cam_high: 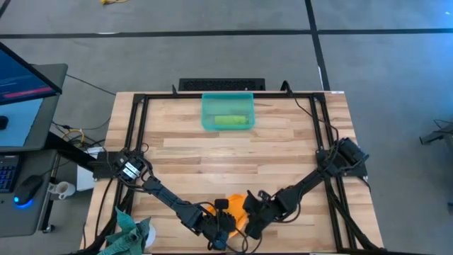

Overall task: Roll microfiber towels into tight, uniform cylinder then place into a basket
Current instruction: Fold the orange towel

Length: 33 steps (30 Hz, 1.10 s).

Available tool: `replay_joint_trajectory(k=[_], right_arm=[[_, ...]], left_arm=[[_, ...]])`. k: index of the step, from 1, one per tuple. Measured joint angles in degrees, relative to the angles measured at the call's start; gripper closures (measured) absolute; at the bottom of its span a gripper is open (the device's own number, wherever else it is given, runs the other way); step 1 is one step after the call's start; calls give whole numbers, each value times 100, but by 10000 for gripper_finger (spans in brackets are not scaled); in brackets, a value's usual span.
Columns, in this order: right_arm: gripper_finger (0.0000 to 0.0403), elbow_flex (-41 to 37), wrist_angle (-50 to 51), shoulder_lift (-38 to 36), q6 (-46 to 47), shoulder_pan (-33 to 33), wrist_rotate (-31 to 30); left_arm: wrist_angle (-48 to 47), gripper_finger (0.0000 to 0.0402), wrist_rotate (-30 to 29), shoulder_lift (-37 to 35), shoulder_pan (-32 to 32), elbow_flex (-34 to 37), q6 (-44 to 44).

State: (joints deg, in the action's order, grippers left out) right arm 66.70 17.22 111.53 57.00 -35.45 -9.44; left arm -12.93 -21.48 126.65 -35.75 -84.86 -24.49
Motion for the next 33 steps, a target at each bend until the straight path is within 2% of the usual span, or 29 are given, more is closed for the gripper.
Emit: replay_joint_trajectory(k=[7,18,22,33], right_arm=[[396,-7,261,-187,-211,145,248],[392,-7,210,-258,-298,306,169],[395,-7,222,-258,-430,304,169],[330,-7,20,-258,-921,235,11]], left_arm=[[-161,320,-125,-10,2,2,126],[-598,320,-513,-69,-24,7,158],[-874,320,-842,-76,-42,7,104],[-1427,320,-1025,-92,-74,-2,93]])
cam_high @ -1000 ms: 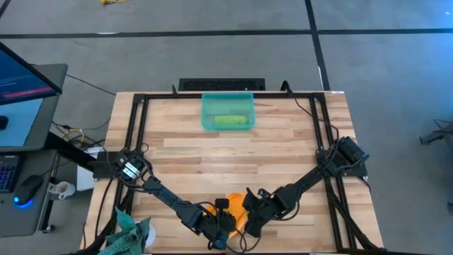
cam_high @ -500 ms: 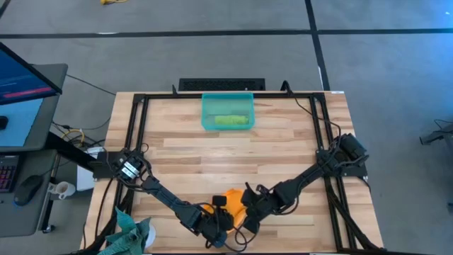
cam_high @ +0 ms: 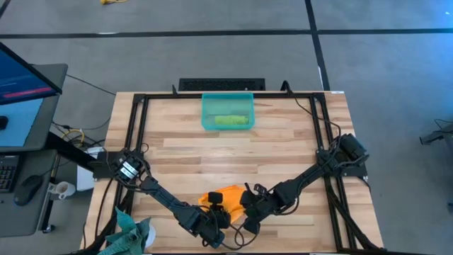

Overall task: Roll microfiber towels into tight, uniform cylinder then place into a basket
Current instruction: Fold the orange towel

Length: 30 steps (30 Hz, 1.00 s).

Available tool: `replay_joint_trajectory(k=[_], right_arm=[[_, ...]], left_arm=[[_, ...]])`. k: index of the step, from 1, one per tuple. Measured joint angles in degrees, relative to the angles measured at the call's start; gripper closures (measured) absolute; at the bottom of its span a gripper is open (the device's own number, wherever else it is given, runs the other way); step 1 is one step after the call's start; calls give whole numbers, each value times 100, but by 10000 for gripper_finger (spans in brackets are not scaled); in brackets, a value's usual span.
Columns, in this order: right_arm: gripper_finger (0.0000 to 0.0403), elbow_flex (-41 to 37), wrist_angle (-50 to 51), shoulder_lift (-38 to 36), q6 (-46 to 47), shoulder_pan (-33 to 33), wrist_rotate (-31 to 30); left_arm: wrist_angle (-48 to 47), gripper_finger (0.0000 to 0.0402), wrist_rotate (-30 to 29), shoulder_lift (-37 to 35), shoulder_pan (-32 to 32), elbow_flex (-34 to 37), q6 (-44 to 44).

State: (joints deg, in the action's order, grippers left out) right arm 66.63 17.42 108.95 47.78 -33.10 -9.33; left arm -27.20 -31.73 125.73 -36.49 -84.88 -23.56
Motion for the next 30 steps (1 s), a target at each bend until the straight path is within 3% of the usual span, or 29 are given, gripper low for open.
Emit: replay_joint_trajectory(k=[11,20,24,30], right_arm=[[258,0,-128,0,-287,22,-134],[236,2,-75,-313,-481,-1,-205],[238,-2,32,-586,-688,-180,-472],[244,-2,-447,-739,-2228,-732,-1603]], left_arm=[[-136,320,-123,-17,-97,9,-51],[-1181,320,-1007,-439,-420,24,-874],[-1305,320,-1248,-546,-575,26,-919],[-1522,320,-1214,-1002,-975,23,-1404]])
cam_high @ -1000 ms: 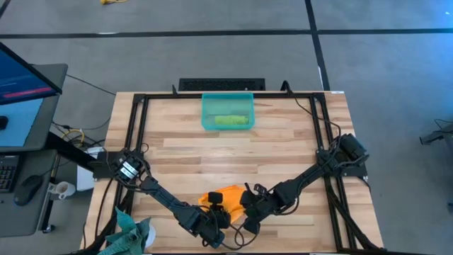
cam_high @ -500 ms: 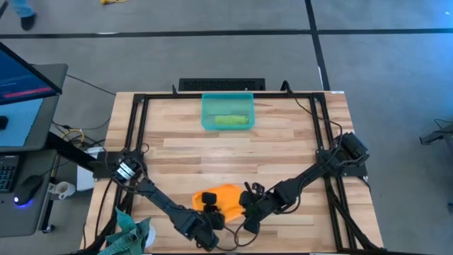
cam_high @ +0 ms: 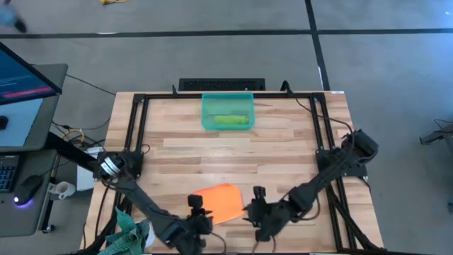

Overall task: Roll microfiber towels into tight, uniform cylinder then place into a basket
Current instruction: Fold the orange towel

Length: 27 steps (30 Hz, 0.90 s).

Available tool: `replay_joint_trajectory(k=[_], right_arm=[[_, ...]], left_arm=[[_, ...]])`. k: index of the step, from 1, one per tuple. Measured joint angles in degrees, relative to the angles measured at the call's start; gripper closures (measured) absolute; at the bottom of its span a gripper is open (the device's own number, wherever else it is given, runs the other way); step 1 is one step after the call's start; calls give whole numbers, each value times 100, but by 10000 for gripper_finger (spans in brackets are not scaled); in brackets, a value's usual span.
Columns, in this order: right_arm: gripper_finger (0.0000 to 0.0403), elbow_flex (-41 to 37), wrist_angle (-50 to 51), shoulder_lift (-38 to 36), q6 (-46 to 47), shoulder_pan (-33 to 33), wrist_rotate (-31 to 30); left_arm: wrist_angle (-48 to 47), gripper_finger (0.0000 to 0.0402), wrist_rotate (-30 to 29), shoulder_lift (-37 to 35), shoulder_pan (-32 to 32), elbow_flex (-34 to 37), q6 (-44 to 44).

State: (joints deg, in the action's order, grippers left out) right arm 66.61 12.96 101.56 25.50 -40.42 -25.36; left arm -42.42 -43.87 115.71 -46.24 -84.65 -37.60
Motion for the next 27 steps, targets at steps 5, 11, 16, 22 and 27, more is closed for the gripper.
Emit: replay_joint_trajectory(k=[5,11,16,22,27], right_arm=[[245,-15,-300,161,-937,-335,-175],[246,-11,-448,286,-951,-318,-169],[246,-11,-521,280,-773,-151,-153],[221,-77,-530,280,-932,21,-153],[189,-125,-589,280,-966,59,-126]], left_arm=[[174,320,-43,-188,-487,-12,74],[270,320,30,-133,-678,-10,183],[262,314,158,-126,-616,-10,-132],[279,267,498,-126,-489,95,-518],[394,219,803,-126,-392,336,-875]])
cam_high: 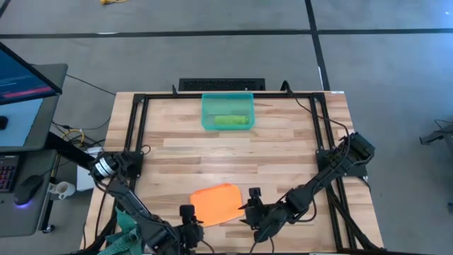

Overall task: Roll microfiber towels into tight, uniform cylinder then place into a basket
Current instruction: Fold the orange towel

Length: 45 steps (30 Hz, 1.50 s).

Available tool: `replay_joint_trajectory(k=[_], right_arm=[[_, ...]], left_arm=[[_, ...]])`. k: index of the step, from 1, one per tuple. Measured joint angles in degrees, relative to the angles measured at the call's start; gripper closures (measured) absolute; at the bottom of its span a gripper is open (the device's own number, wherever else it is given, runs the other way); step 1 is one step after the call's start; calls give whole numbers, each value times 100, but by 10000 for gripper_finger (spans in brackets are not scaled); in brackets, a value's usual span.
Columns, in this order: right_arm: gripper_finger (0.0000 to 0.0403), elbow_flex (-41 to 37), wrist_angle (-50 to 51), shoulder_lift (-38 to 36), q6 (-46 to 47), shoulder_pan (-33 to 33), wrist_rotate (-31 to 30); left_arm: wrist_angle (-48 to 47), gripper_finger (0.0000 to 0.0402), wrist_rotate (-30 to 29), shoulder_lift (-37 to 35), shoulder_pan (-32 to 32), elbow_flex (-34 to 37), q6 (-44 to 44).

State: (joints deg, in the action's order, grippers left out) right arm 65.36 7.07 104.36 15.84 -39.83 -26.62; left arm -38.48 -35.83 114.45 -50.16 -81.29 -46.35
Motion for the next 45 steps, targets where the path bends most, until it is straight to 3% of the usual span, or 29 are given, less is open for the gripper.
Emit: replay_joint_trajectory(k=[11,18,36,40,45], right_arm=[[172,84,-644,838,-826,79,6],[175,81,-391,857,-692,138,88],[180,111,-305,1377,-247,323,476],[213,111,-278,1355,176,371,740],[306,137,-257,1342,683,447,1239]], left_arm=[[142,211,-140,80,-35,85,3],[136,213,-255,574,-45,95,203],[-385,218,-169,896,-14,62,-578],[-421,253,-84,861,-15,65,-717],[-482,344,123,877,-14,-30,-659]])
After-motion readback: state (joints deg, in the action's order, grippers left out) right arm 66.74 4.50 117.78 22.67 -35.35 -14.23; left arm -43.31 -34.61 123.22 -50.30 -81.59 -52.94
